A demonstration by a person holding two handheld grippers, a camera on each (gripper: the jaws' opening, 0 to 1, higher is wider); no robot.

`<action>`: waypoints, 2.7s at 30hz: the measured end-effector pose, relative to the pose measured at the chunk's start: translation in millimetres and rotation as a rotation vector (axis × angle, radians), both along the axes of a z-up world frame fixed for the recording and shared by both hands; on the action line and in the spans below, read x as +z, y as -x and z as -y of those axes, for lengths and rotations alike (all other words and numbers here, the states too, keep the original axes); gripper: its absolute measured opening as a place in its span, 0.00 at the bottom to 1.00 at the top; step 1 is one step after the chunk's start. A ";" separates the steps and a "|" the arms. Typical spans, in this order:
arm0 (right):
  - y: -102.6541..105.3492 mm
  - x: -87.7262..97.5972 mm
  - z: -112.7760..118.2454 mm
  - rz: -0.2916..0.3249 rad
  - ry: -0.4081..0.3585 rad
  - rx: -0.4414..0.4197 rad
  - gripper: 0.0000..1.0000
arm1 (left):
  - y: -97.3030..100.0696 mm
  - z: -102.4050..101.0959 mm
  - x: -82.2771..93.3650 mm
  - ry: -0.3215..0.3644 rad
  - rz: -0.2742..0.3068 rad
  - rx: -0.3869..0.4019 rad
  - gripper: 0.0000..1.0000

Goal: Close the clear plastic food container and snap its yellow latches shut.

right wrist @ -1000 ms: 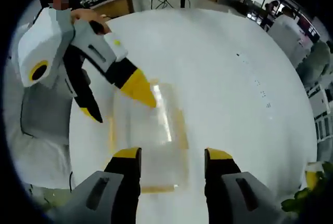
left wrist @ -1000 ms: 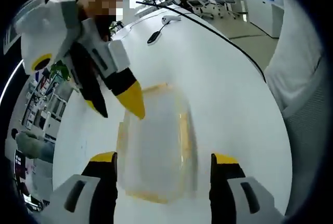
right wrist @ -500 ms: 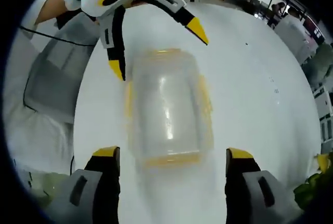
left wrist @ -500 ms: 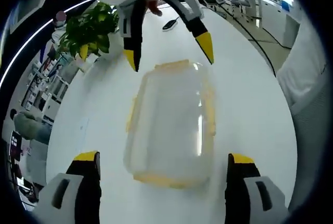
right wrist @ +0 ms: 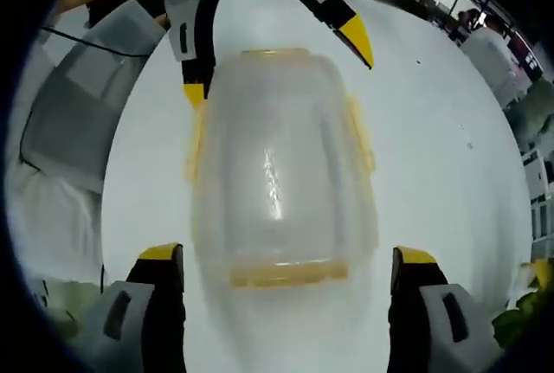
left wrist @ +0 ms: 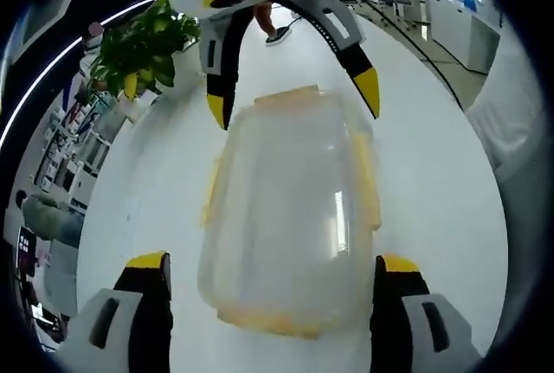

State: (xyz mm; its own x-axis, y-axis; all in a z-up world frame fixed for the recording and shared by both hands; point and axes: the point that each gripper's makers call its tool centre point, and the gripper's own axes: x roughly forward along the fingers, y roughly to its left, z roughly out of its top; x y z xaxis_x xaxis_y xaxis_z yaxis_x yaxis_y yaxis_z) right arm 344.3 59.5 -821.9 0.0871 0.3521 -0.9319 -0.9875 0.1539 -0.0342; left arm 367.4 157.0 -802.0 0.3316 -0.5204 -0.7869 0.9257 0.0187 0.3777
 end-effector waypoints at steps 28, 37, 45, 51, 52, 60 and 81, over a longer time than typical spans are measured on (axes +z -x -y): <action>6.0 0.9 -31.0 -0.013 -0.023 0.016 0.79 | 11.2 -24.9 -6.7 -0.064 0.000 -0.010 0.75; 17.8 0.3 -67.4 -0.019 -0.037 0.031 0.79 | 24.7 -62.2 -6.8 -0.074 -0.002 0.008 0.75; 29.9 0.0 -108.7 -0.028 -0.046 0.060 0.79 | 39.5 -103.6 -6.0 -0.065 -0.016 0.040 0.75; 38.9 -0.8 -142.7 -0.029 -0.055 0.079 0.79 | 49.9 -137.4 -6.5 -0.072 -0.022 0.068 0.75; 40.2 -0.9 -146.4 -0.030 -0.056 0.082 0.79 | 51.3 -141.3 -6.4 -0.071 -0.024 0.072 0.75; 53.6 -2.0 -180.1 -0.048 -0.069 0.095 0.79 | 67.2 -174.6 -4.8 -0.043 -0.044 0.112 0.75; 62.1 -3.9 -217.5 -0.084 -0.034 0.045 0.77 | 71.0 -214.5 -3.4 -0.023 -0.051 0.091 0.75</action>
